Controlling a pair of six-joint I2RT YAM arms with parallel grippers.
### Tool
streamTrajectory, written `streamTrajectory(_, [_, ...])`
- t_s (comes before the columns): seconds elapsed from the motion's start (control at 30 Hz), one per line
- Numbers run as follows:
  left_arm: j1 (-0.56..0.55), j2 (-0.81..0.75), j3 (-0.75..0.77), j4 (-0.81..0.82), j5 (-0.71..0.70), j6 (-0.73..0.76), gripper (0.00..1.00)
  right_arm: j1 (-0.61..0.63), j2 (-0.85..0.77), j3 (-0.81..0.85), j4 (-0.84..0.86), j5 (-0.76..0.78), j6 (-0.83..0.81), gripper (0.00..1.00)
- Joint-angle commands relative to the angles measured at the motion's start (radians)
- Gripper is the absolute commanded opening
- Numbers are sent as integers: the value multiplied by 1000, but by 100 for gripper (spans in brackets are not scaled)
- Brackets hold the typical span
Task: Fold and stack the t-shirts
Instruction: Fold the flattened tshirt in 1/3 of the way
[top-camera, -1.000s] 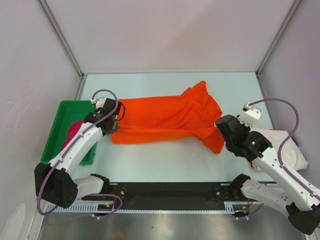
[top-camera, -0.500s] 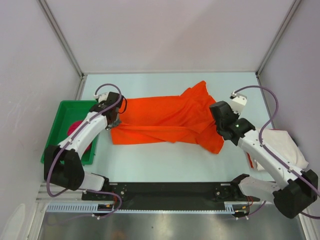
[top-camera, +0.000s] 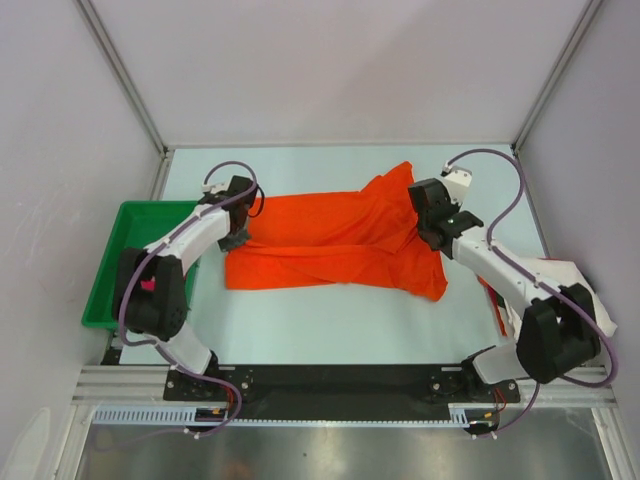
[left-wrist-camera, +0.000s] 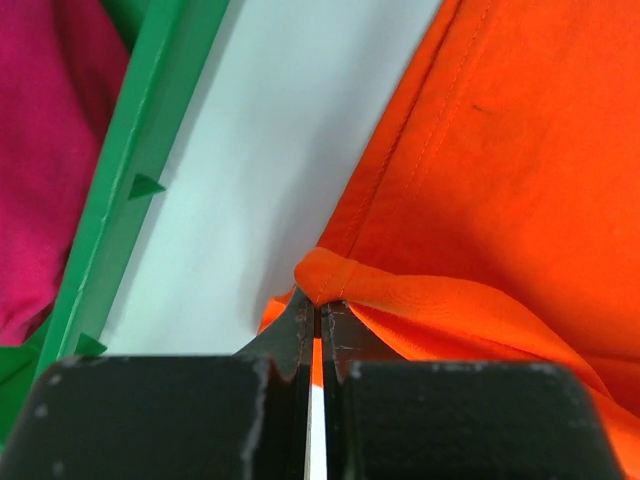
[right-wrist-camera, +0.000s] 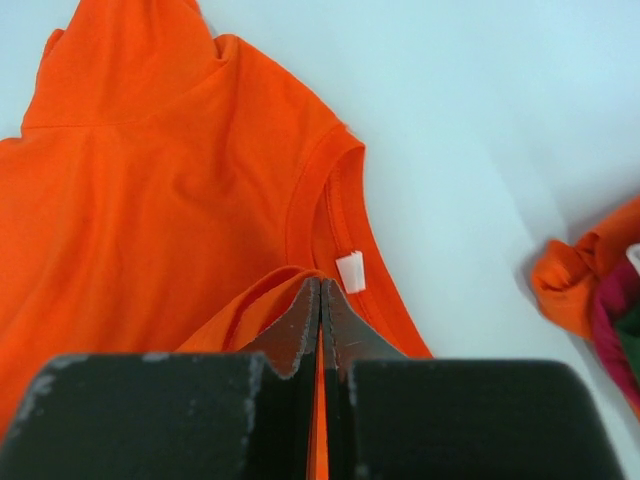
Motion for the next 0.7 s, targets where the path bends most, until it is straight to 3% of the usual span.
streamTrajectory(0.0, [17,53,66,23,-23,-14,0,-19,82,69,99,-24,-45,0])
streamTrajectory(0.67, [77,257,174,27,-18,-26,0,-62,452,293,153,-81,-55,0])
